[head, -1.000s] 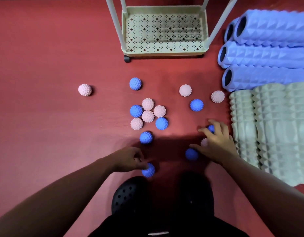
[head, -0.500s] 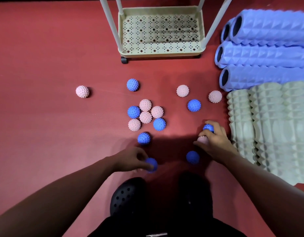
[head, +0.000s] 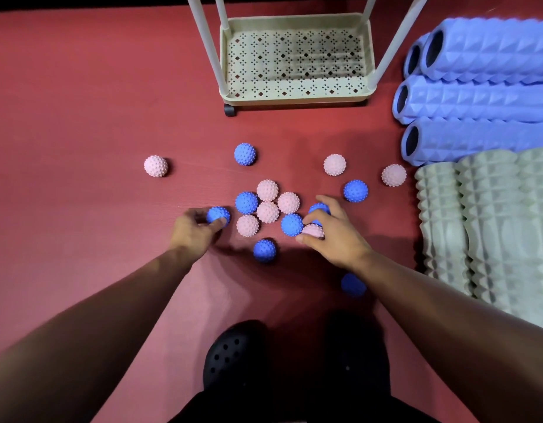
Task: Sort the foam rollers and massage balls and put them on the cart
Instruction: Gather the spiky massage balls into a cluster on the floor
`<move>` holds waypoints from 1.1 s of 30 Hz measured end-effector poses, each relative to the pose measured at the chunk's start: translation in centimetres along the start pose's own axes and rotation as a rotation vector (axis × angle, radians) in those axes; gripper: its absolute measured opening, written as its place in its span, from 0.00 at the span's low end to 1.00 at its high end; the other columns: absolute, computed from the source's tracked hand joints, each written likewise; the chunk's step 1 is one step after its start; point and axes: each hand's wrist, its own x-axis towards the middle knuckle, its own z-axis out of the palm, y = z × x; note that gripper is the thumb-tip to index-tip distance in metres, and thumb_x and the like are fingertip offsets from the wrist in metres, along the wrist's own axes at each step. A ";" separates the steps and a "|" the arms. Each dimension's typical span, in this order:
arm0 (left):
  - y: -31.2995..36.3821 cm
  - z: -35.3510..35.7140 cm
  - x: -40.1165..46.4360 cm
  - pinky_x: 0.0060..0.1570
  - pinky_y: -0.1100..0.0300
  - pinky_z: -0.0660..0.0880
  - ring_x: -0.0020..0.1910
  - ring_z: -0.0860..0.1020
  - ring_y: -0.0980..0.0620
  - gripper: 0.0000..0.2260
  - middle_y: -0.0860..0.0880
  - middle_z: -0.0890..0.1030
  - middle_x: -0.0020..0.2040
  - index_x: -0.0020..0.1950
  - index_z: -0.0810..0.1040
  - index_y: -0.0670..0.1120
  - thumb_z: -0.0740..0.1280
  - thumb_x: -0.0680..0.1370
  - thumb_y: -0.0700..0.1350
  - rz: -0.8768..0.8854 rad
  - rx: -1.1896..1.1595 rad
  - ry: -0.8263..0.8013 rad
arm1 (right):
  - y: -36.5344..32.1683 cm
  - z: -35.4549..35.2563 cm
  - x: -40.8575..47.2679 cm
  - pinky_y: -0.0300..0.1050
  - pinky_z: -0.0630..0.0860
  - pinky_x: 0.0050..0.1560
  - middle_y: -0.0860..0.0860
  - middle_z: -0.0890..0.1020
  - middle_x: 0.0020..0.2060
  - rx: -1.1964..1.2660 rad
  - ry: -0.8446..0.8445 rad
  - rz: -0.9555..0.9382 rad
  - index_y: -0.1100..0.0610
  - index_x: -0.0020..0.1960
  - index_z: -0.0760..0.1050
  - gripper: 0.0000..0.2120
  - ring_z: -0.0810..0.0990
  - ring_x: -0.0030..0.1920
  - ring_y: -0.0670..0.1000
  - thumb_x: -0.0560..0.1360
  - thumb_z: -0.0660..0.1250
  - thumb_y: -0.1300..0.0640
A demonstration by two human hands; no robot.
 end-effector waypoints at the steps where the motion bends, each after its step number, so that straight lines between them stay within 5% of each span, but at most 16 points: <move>1: 0.2 0.3 0.0 0.54 0.55 0.79 0.47 0.82 0.48 0.19 0.43 0.84 0.54 0.63 0.79 0.38 0.77 0.75 0.42 0.007 0.016 -0.015 | -0.2 0.0 0.2 0.37 0.57 0.71 0.49 0.56 0.78 -0.010 -0.017 -0.005 0.49 0.60 0.77 0.17 0.62 0.76 0.50 0.74 0.75 0.48; 6: 1.3 1.6 -0.5 0.63 0.48 0.77 0.48 0.80 0.47 0.18 0.39 0.83 0.56 0.65 0.77 0.38 0.74 0.77 0.39 0.008 -0.028 -0.118 | -0.9 0.2 0.4 0.35 0.65 0.66 0.44 0.54 0.78 0.014 -0.036 -0.011 0.45 0.69 0.68 0.29 0.76 0.64 0.44 0.72 0.76 0.48; 12: 0.3 0.9 -0.7 0.58 0.56 0.78 0.55 0.81 0.48 0.17 0.44 0.80 0.62 0.64 0.75 0.43 0.73 0.78 0.42 0.048 0.076 -0.143 | 1.0 -1.0 -1.6 0.45 0.65 0.72 0.46 0.65 0.72 -0.057 0.092 -0.106 0.50 0.71 0.69 0.35 0.67 0.72 0.48 0.69 0.76 0.41; 16: -0.7 0.5 -1.2 0.64 0.56 0.71 0.54 0.78 0.46 0.18 0.47 0.72 0.59 0.63 0.75 0.45 0.73 0.76 0.49 0.374 0.458 0.025 | 4.1 -2.2 -5.5 0.50 0.76 0.56 0.44 0.71 0.59 -0.319 0.003 -0.104 0.46 0.61 0.72 0.32 0.70 0.60 0.48 0.66 0.69 0.27; 19: -1.1 0.4 -2.1 0.62 0.59 0.69 0.54 0.76 0.49 0.19 0.50 0.71 0.55 0.61 0.75 0.47 0.71 0.76 0.55 0.714 0.579 -0.062 | 6.3 -2.3 -7.5 0.52 0.76 0.55 0.45 0.72 0.56 -0.383 -0.189 -0.083 0.49 0.60 0.74 0.31 0.73 0.58 0.49 0.65 0.73 0.31; 22: -1.1 0.9 -2.8 0.60 0.55 0.72 0.55 0.74 0.50 0.20 0.53 0.71 0.54 0.61 0.74 0.51 0.69 0.74 0.60 0.740 0.664 -0.197 | 6.8 -2.1 -7.7 0.49 0.73 0.57 0.46 0.75 0.54 -0.355 -0.300 -0.033 0.50 0.59 0.76 0.28 0.77 0.55 0.49 0.66 0.76 0.37; 27: -1.2 2.2 -3.6 0.56 0.52 0.75 0.56 0.77 0.44 0.23 0.49 0.75 0.57 0.63 0.77 0.49 0.74 0.73 0.58 0.822 0.867 -0.313 | 5.6 -3.0 -6.9 0.50 0.75 0.53 0.47 0.78 0.47 -0.187 0.031 -0.123 0.52 0.51 0.77 0.20 0.78 0.49 0.50 0.68 0.78 0.42; 33: -0.7 3.6 -4.0 0.58 0.50 0.72 0.61 0.73 0.45 0.23 0.49 0.72 0.60 0.67 0.76 0.51 0.72 0.75 0.57 0.797 1.011 -0.292 | 3.3 -1.8 -5.5 0.49 0.76 0.58 0.42 0.76 0.55 -0.076 0.173 -0.065 0.47 0.60 0.73 0.21 0.77 0.58 0.47 0.71 0.75 0.43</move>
